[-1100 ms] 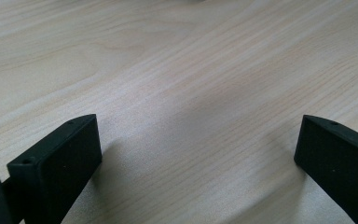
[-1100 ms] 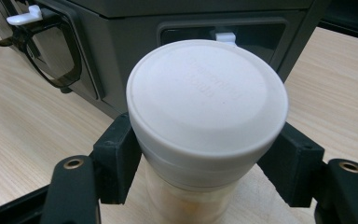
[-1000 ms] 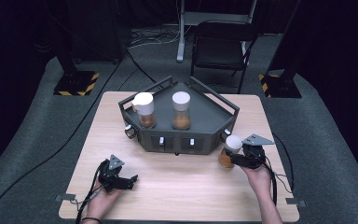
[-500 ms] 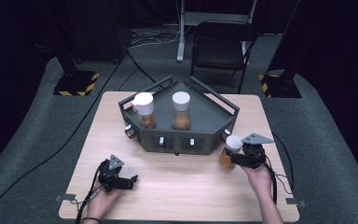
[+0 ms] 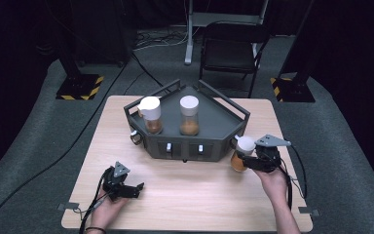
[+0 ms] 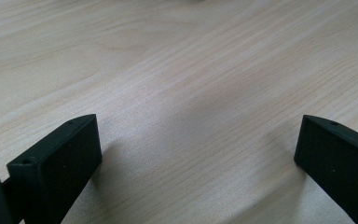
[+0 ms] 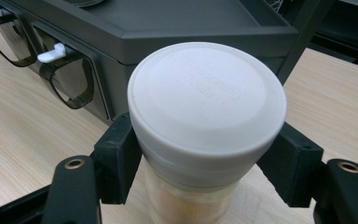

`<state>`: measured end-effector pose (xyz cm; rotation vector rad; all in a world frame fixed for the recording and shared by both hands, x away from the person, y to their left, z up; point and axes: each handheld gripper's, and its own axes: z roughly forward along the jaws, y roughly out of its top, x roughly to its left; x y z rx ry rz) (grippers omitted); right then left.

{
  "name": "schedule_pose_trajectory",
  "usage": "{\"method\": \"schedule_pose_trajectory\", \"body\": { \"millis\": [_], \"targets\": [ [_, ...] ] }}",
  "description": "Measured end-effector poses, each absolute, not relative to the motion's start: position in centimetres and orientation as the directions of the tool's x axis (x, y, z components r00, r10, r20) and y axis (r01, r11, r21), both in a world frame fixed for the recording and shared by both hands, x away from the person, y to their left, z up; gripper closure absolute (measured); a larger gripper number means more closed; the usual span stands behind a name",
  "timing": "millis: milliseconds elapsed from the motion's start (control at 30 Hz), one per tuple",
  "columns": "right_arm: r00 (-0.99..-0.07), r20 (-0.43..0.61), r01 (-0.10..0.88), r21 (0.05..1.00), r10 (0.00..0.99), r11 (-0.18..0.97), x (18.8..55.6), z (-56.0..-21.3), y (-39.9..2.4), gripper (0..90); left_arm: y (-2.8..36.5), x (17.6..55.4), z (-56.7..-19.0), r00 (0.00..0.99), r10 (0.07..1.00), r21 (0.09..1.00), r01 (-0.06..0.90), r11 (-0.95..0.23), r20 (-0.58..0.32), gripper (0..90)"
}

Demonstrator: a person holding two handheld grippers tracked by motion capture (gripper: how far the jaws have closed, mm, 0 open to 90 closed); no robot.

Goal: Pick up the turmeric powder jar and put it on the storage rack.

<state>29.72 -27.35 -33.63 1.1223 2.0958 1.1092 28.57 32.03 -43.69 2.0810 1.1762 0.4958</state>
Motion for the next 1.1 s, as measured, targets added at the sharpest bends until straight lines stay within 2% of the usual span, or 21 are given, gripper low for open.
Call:
{"method": "schedule_pose_trajectory", "body": {
  "millis": [1100],
  "targets": [
    [-0.526, -0.113, 0.358, 0.870, 0.843, 0.340, 29.9, -27.6, -26.3, 33.7, 32.0, 28.6, -43.7, 0.518, 0.856, 0.722, 0.594, -0.355, -0.005, 0.1]
  ]
}}
